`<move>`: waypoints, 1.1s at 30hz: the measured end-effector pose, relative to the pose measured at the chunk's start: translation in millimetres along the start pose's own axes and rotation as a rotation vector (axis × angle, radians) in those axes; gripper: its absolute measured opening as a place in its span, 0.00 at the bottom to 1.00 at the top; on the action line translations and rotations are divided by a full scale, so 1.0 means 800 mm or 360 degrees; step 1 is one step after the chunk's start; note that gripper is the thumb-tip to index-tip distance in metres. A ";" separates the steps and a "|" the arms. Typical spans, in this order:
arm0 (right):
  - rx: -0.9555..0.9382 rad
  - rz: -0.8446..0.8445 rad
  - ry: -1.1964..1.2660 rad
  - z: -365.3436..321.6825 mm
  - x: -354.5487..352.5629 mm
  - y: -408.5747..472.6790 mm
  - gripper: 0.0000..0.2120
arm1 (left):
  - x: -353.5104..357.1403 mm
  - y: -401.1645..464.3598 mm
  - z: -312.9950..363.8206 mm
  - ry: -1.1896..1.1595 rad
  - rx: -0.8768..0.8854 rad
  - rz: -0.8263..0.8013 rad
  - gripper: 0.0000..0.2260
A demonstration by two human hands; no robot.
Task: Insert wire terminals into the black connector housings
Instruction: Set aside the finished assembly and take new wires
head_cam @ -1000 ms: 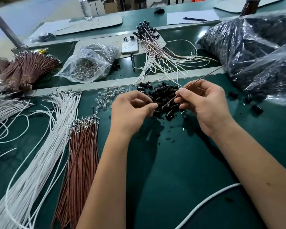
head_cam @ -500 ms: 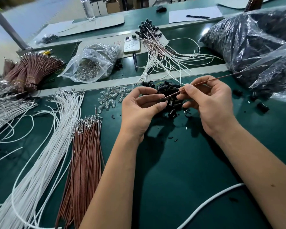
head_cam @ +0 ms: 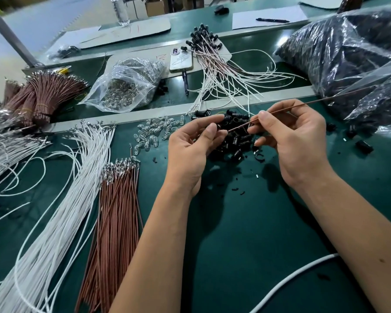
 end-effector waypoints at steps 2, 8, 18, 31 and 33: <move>-0.0005 -0.0009 0.0004 0.000 0.000 0.000 0.07 | 0.002 0.000 0.000 -0.0084 -0.0025 -0.0012 0.13; -0.0019 -0.0015 0.0030 -0.001 -0.002 0.002 0.06 | -0.007 0.000 0.002 0.0084 0.0055 0.0087 0.08; -0.0129 -0.0049 -0.0032 0.003 -0.002 0.003 0.06 | -0.009 0.002 -0.004 0.0693 0.0449 -0.0020 0.10; -0.0173 -0.0023 -0.0050 0.005 -0.002 0.006 0.07 | -0.008 0.006 -0.012 0.0374 0.0285 -0.0088 0.05; -0.0178 -0.0017 -0.0058 0.006 -0.001 0.004 0.07 | -0.007 0.005 -0.010 0.0326 0.0263 -0.0086 0.05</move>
Point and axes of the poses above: each hand's wrist, its own y-axis towards the middle knuckle, its own x-axis out of the palm, z = x × y, the point moved 1 cm from there along y, towards the middle knuckle, and after that the axes turned 8 degrees about z, right-handed, at the moved point
